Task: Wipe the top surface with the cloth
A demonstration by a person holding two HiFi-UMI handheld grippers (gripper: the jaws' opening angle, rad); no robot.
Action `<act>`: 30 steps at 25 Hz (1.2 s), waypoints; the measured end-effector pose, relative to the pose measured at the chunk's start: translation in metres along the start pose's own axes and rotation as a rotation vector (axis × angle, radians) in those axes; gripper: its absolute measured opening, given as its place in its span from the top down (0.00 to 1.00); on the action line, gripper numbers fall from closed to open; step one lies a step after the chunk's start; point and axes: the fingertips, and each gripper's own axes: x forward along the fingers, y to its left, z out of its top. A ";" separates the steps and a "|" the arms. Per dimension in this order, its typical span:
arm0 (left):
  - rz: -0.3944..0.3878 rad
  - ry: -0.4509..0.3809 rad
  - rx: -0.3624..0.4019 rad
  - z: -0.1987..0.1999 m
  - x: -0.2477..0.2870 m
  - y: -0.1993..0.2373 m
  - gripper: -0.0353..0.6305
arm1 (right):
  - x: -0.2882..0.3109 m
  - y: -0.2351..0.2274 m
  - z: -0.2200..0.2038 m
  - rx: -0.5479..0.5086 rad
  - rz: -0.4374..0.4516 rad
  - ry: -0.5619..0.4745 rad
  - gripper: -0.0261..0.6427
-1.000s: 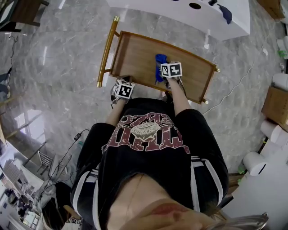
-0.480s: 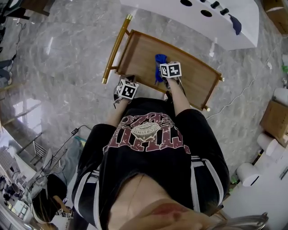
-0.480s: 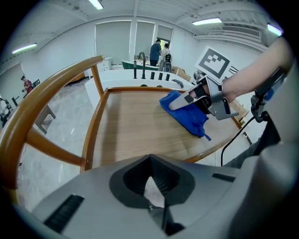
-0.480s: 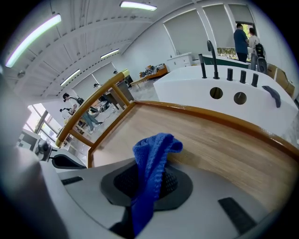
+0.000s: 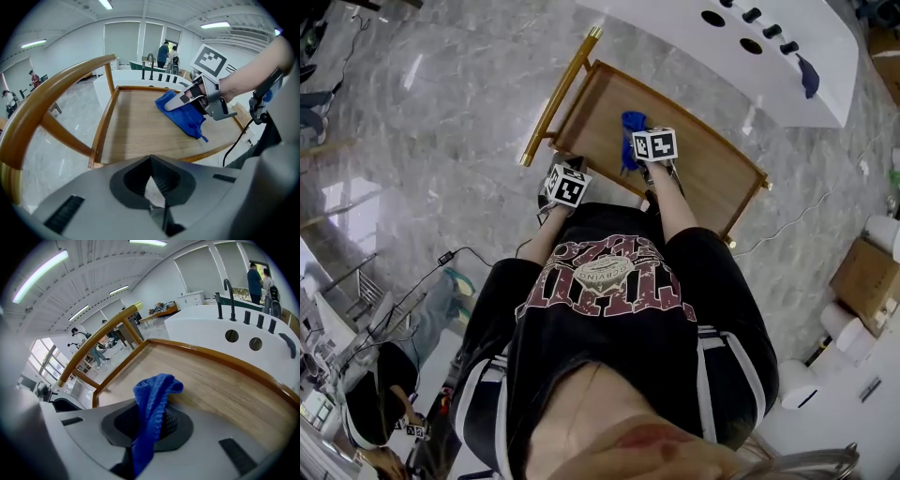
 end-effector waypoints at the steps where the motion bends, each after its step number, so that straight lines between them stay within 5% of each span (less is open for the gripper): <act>1: 0.004 -0.002 -0.005 -0.001 -0.001 0.002 0.88 | 0.003 0.003 0.002 -0.006 0.004 0.001 0.88; 21: 0.051 -0.050 -0.124 -0.010 -0.015 0.036 0.88 | 0.056 0.060 0.035 -0.113 0.076 0.020 0.88; 30: 0.049 -0.055 -0.122 -0.009 -0.014 0.037 0.88 | 0.078 0.083 0.041 -0.155 0.129 0.037 0.88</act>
